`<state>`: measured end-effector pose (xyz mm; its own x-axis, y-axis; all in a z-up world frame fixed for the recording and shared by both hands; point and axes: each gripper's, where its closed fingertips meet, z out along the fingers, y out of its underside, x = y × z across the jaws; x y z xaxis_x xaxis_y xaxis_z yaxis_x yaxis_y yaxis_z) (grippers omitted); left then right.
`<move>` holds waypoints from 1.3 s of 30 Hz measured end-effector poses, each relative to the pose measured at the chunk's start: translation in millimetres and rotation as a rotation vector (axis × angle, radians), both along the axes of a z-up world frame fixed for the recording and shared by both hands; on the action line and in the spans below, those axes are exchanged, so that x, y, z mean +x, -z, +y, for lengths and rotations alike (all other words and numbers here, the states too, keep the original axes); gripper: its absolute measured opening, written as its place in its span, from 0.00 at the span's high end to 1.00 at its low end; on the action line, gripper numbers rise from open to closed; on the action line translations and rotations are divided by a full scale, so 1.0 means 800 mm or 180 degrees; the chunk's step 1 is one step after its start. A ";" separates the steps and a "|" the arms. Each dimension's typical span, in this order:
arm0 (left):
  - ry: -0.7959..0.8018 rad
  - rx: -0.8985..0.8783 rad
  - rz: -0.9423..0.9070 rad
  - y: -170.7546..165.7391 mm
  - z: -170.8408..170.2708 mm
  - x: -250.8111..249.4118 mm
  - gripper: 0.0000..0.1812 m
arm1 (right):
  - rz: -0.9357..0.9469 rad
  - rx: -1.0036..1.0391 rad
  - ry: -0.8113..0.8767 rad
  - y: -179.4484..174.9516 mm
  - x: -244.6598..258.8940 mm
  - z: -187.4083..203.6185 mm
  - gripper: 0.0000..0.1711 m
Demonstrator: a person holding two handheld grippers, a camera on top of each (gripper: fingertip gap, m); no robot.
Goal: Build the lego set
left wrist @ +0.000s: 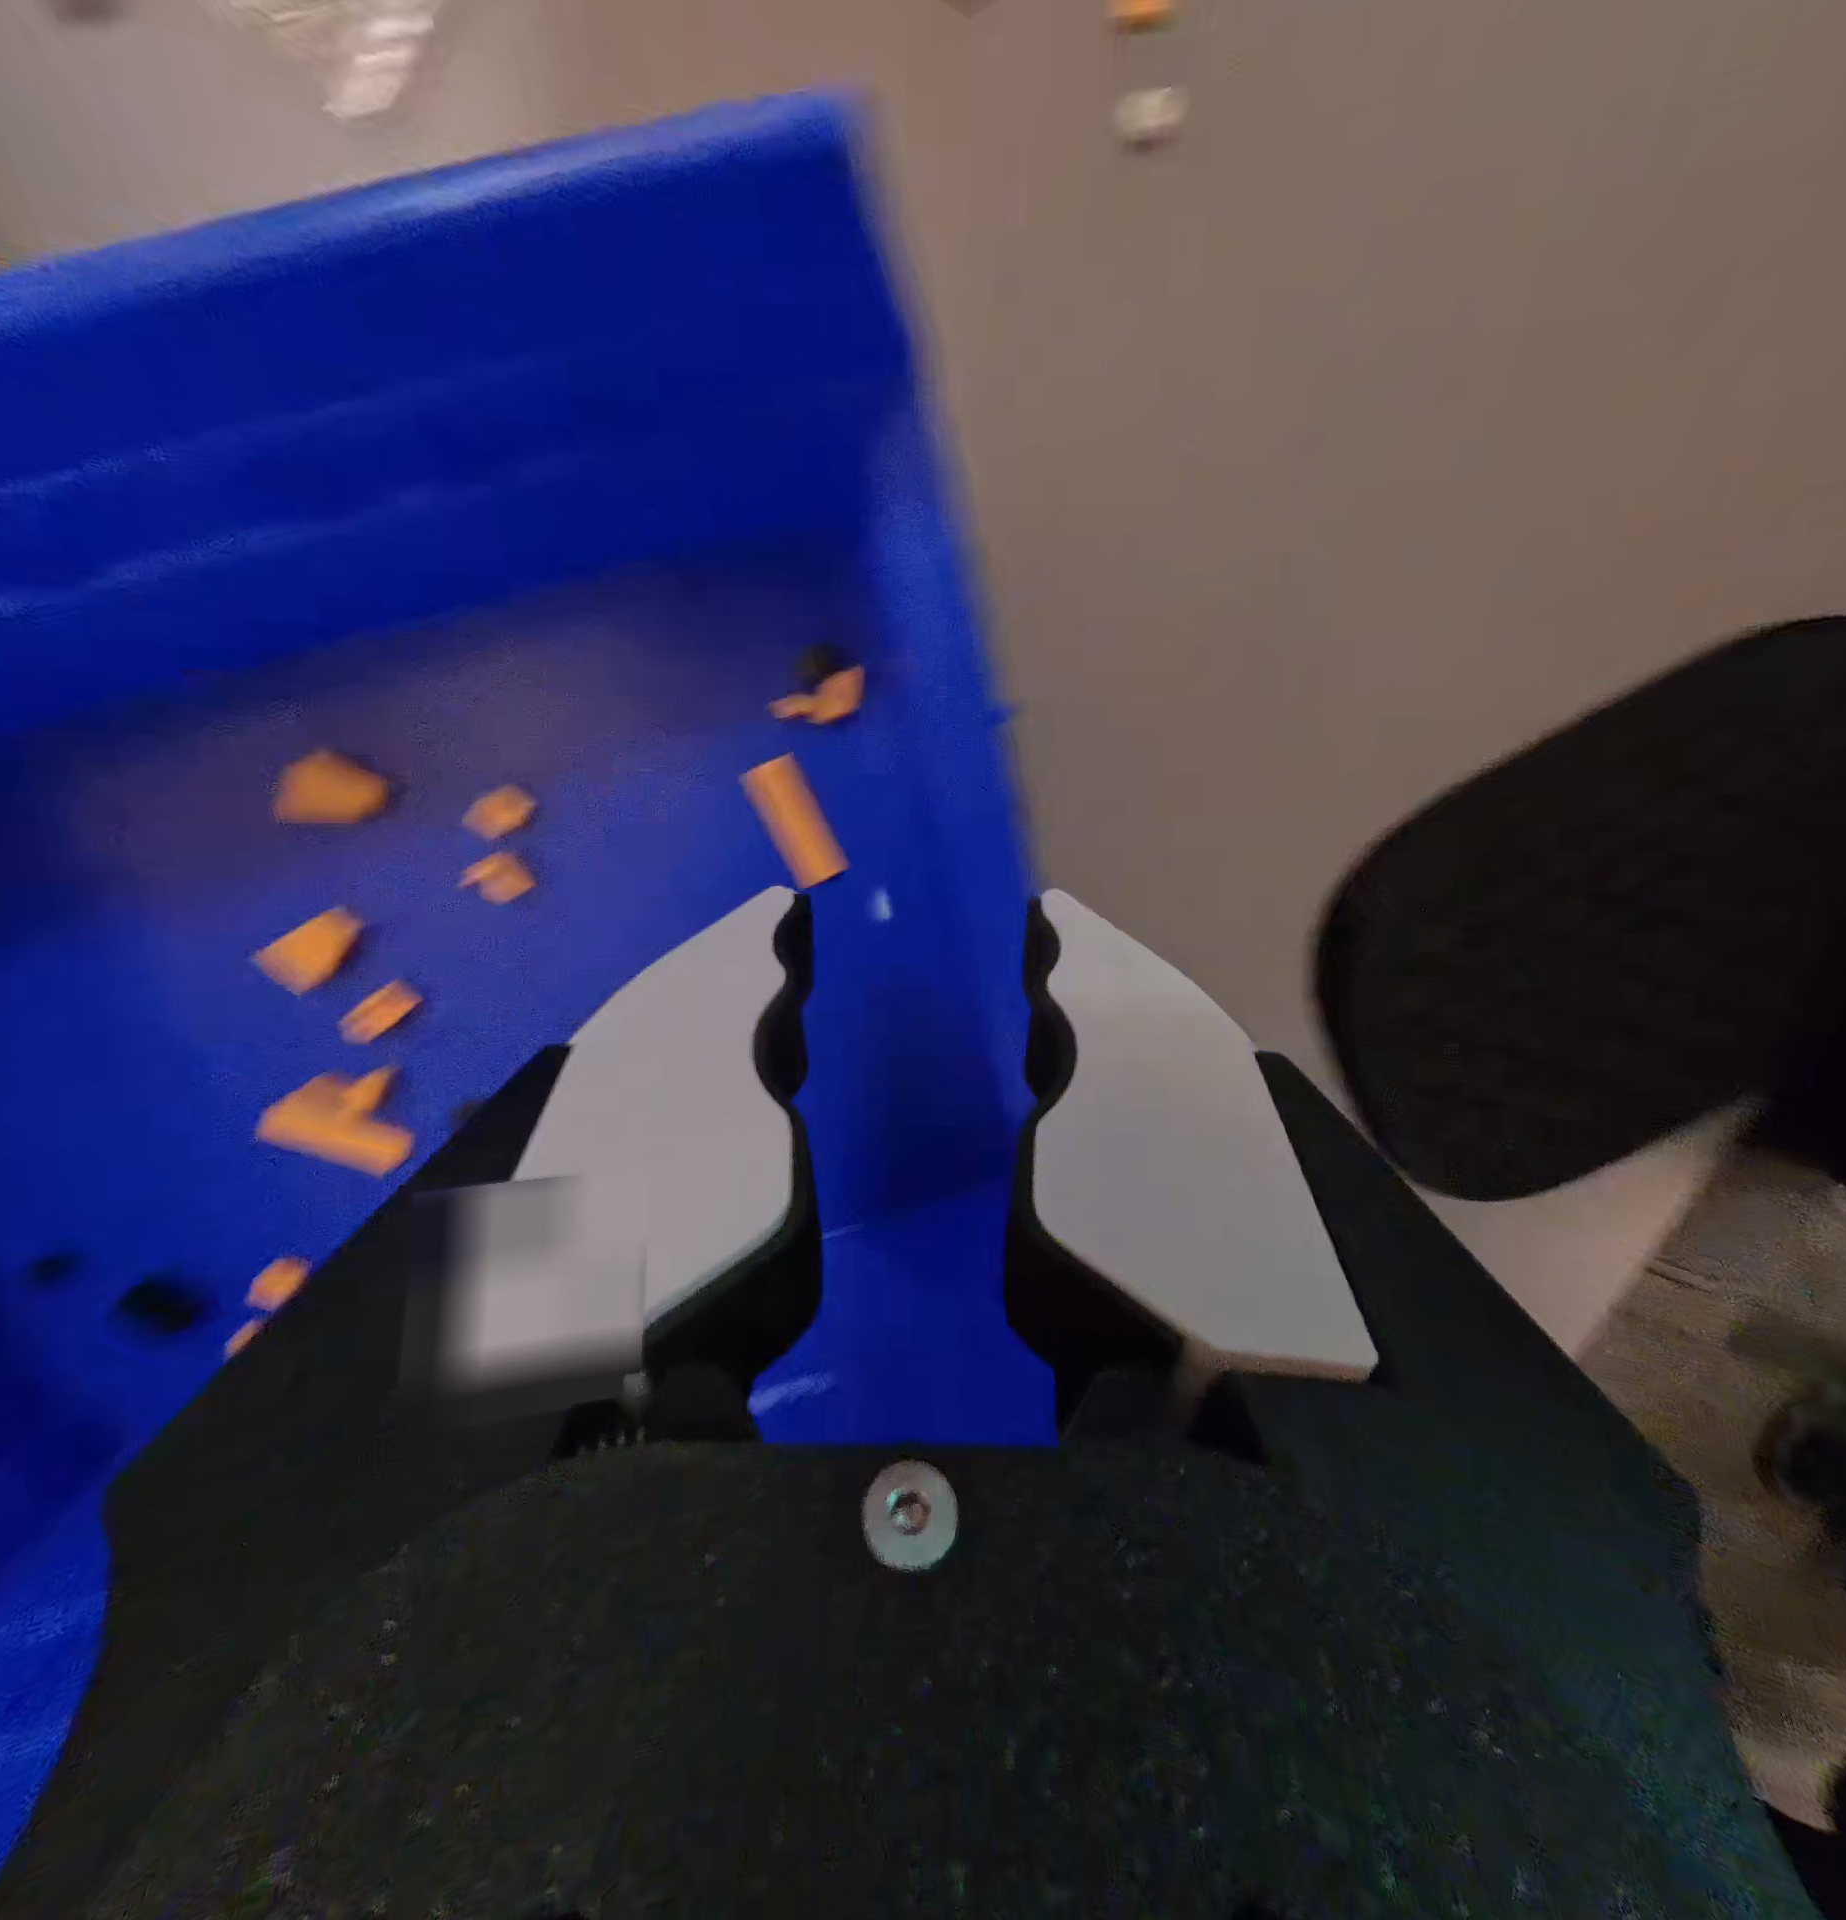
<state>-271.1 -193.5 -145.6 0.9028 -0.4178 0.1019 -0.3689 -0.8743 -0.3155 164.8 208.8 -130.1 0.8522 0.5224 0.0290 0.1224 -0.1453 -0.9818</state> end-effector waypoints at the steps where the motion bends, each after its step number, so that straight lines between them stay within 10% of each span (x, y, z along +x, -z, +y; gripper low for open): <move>1: 0.0131 -0.0101 -0.0024 0.008 -0.003 0.025 0.77 | -0.0010 0.0008 -0.0002 0.000 0.000 0.000 0.99; 9: 0.0231 -0.0617 0.0757 0.061 -0.020 0.021 0.85 | 0.0019 -0.0020 -0.0041 0.001 -0.001 -0.001 0.99; 18: 0.0243 -0.0164 -0.0432 -0.088 -0.036 0.018 0.86 | 0.0125 -0.0092 -0.0180 0.001 -0.007 -0.004 1.00; 39: -0.0316 0.0133 0.0846 0.041 -0.008 0.059 0.86 | 0.0370 -0.0226 -0.0361 -0.002 -0.010 -0.010 1.00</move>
<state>-223.5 -199.9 -178.3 0.9322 -0.3250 -0.1592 -0.3569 -0.8985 -0.2556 156.6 201.0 -128.3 0.7831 0.6126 -0.1067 0.0283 -0.2065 -0.9780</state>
